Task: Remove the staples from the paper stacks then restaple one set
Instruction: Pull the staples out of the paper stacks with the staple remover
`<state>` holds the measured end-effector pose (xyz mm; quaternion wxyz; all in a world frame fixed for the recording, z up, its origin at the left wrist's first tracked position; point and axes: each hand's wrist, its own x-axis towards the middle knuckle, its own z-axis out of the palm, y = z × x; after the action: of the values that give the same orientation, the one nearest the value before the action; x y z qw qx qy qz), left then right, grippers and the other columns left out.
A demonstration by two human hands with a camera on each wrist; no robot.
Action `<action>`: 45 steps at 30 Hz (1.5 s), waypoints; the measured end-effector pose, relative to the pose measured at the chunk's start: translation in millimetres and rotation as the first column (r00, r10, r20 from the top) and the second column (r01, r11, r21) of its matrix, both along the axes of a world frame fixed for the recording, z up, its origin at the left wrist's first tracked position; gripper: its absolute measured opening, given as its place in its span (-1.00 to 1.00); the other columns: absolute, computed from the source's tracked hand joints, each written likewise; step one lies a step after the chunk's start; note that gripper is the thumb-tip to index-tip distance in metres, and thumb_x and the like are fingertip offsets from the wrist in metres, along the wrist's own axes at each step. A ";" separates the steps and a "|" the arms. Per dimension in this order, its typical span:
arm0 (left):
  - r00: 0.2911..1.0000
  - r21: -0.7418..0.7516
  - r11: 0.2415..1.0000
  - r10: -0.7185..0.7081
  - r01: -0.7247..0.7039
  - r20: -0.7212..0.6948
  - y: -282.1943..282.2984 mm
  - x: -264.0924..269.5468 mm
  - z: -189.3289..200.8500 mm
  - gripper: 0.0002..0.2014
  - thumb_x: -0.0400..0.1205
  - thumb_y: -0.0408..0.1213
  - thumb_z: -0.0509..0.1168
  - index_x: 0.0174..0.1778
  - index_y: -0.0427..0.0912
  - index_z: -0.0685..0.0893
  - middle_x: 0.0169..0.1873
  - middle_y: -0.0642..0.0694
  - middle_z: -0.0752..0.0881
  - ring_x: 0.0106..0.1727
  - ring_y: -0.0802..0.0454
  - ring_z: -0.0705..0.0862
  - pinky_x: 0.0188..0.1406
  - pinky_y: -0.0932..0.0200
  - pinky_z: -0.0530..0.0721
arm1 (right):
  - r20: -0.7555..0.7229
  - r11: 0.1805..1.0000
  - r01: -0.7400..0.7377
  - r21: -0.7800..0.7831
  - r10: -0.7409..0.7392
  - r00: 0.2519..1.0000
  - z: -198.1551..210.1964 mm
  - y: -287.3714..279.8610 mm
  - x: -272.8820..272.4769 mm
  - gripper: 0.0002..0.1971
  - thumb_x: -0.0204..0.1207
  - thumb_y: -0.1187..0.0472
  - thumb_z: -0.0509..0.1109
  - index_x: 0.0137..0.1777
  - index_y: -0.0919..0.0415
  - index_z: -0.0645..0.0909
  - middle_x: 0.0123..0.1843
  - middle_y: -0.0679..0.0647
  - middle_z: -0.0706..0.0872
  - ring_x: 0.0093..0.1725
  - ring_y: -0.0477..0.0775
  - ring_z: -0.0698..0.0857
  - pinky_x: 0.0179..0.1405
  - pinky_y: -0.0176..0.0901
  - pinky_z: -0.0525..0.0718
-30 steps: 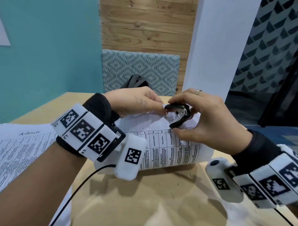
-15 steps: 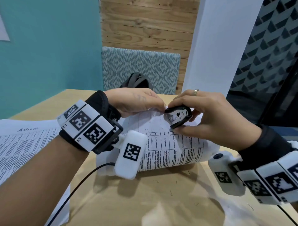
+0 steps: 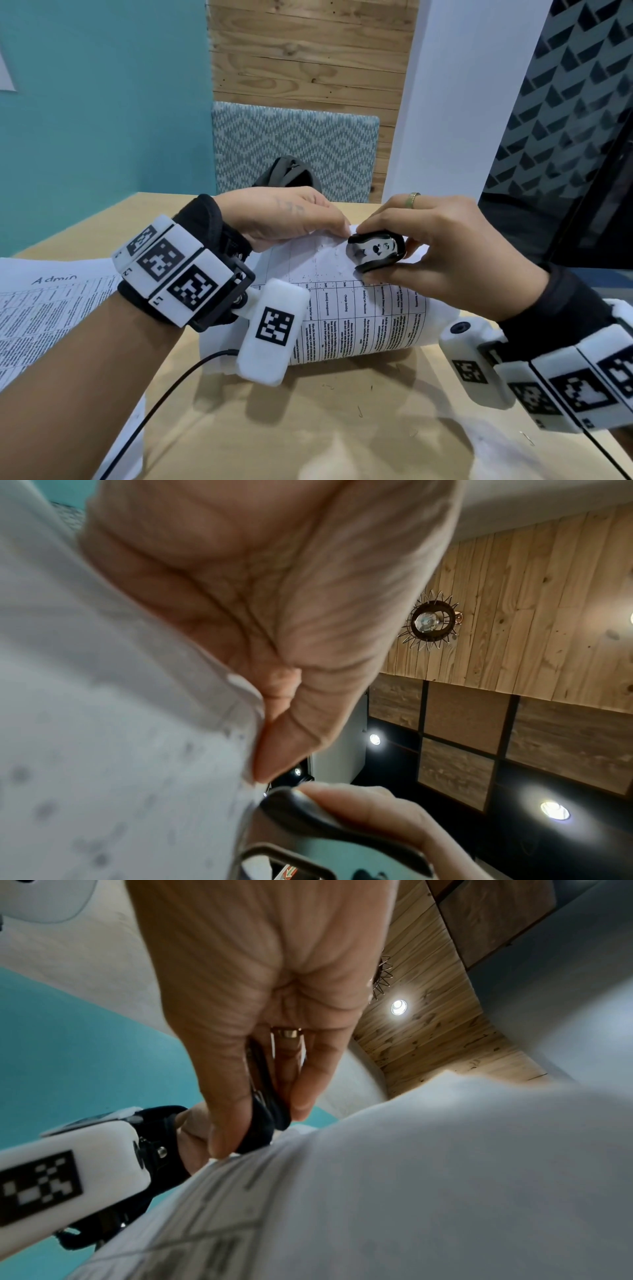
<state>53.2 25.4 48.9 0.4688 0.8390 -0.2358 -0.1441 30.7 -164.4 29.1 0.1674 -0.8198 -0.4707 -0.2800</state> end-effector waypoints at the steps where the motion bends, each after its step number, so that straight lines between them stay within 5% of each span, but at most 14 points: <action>1: 1.000 0.000 1.000 -0.004 0.004 -0.005 0.6 0.1 0.5 -0.86 0.65 -0.44 0.14 -0.18 -0.37 0.56 -0.44 -0.05 0.55 -0.56 0.30 0.52 -0.52 0.49 0.49 | 0.013 1.000 0.000 0.005 0.000 1.000 -0.3 0.5 -0.4 -0.67 0.23 0.10 0.56 -0.04 0.27 0.75 -0.21 0.09 0.73 -0.38 0.15 0.66 -0.46 0.04 0.67; 6: 0.998 -0.003 1.000 0.001 -0.002 -0.063 3.6 2.9 1.2 -0.83 0.64 -0.41 0.15 -0.23 -0.34 0.57 -0.43 -0.09 0.63 -0.51 0.17 0.59 -0.49 0.42 0.57 | 0.038 1.000 0.013 0.023 -0.014 0.999 -2.9 3.4 -1.6 -0.74 0.27 0.12 0.55 -0.11 0.27 0.73 -0.28 0.09 0.70 -0.46 0.12 0.62 -0.45 -0.07 0.58; 11: 0.996 0.010 0.998 -0.064 0.065 -0.066 7.6 6.1 0.1 -0.89 0.60 -0.40 0.22 -0.06 -0.36 0.59 -0.35 -0.13 0.61 -0.37 0.05 0.56 -0.39 0.32 0.55 | -0.028 0.995 0.020 0.099 -0.017 0.999 -4.5 1.7 1.0 -0.72 0.26 0.10 0.57 -0.10 0.26 0.74 -0.27 0.07 0.71 -0.40 0.15 0.67 -0.43 0.02 0.66; 19: 0.988 -0.170 0.977 -0.141 0.129 -0.065 11.1 10.3 -7.3 -0.84 0.40 -0.38 0.41 -0.13 -0.28 0.72 -0.23 -0.10 0.77 -0.20 0.11 0.74 -0.19 0.35 0.66 | -0.150 0.962 0.003 0.274 0.039 0.988 -3.4 0.5 2.5 -0.67 0.16 0.12 0.63 -0.10 0.28 0.76 -0.25 0.08 0.78 -0.23 0.02 0.74 -0.40 -0.02 0.71; 22: 0.989 -0.197 0.973 -0.138 0.125 -0.055 12.5 12.0 -8.3 -0.78 0.43 -0.40 0.44 -0.02 -0.32 0.73 -0.11 -0.21 0.77 -0.13 0.03 0.75 -0.13 0.30 0.68 | -0.239 0.932 0.016 0.362 0.076 0.968 -3.8 -0.9 4.4 -0.61 0.10 0.04 0.67 -0.11 0.22 0.75 -0.22 0.07 0.81 -0.18 0.05 0.78 -0.31 0.09 0.74; 26: 0.991 -0.226 0.967 -0.131 0.120 -0.033 12.2 11.9 -7.9 -0.72 0.38 -0.36 0.39 0.00 -0.34 0.72 -0.19 -0.14 0.79 -0.21 0.09 0.76 -0.21 0.35 0.67 | -0.344 0.907 0.013 0.421 0.146 0.928 -3.2 -3.1 5.3 -0.58 0.06 0.00 0.65 -0.11 0.19 0.74 -0.19 0.11 0.82 -0.13 0.10 0.79 -0.19 0.23 0.74; 31: 0.989 -0.232 0.963 -0.146 0.139 -0.016 11.7 11.1 -8.3 -0.86 0.43 -0.38 0.41 -0.12 -0.27 0.73 -0.26 -0.13 0.78 -0.25 0.06 0.75 -0.22 0.30 0.70 | -0.459 0.868 0.015 0.497 0.248 0.853 -1.0 -6.6 8.7 -0.55 -0.06 0.05 0.70 -0.16 0.21 0.74 -0.19 0.15 0.83 -0.16 0.07 0.80 -0.05 0.05 0.77; 34: 0.993 -0.229 0.966 -0.118 0.117 0.010 7.2 10.3 -9.5 -0.91 0.39 -0.34 0.38 -0.22 -0.22 0.73 -0.30 -0.12 0.73 -0.30 0.08 0.70 -0.24 0.31 0.64 | -0.508 0.856 0.033 0.516 0.275 0.817 -1.2 -7.3 11.2 -0.52 -0.16 0.18 0.75 -0.18 0.24 0.74 -0.24 0.16 0.82 -0.23 0.03 0.78 -0.15 -0.08 0.77; 37: 0.994 -0.201 0.973 -0.104 0.110 0.037 5.6 11.7 -10.4 -0.80 0.37 -0.33 0.37 -0.14 -0.32 0.72 -0.25 -0.15 0.72 -0.27 0.12 0.69 -0.20 0.36 0.62 | -0.524 0.842 0.045 0.538 0.292 0.801 -3.3 -6.0 11.5 -0.50 -0.17 0.20 0.75 -0.18 0.29 0.73 -0.24 0.19 0.82 -0.23 0.07 0.79 -0.21 -0.12 0.76; 40: 0.996 -0.143 0.986 -0.088 0.090 0.021 8.9 14.1 -9.8 -0.60 0.38 -0.30 0.39 0.05 -0.50 0.65 -0.13 -0.29 0.70 -0.14 -0.06 0.67 -0.08 0.20 0.63 | -0.464 0.880 0.068 0.470 0.180 0.867 -1.9 -4.4 7.4 -0.53 -0.05 0.04 0.71 -0.13 0.24 0.76 -0.20 0.15 0.83 -0.12 0.15 0.80 -0.01 0.17 0.74; 45: 0.998 -0.064 0.997 -0.054 0.052 -0.027 15.7 15.8 -7.8 -0.52 0.39 -0.27 0.37 0.17 -0.51 0.61 -0.02 -0.39 0.71 -0.12 -0.15 0.66 -0.21 0.24 0.68 | -0.436 0.875 0.053 0.482 0.187 0.881 9.8 -12.9 4.2 -0.56 -0.04 0.15 0.72 -0.15 0.26 0.75 -0.17 0.05 0.84 -0.12 0.03 0.81 0.04 0.04 0.74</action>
<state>69.0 41.0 41.1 0.4946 0.8149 -0.2556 -0.1611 35.0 -177.3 38.8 0.4840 -0.7778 -0.3608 -0.1750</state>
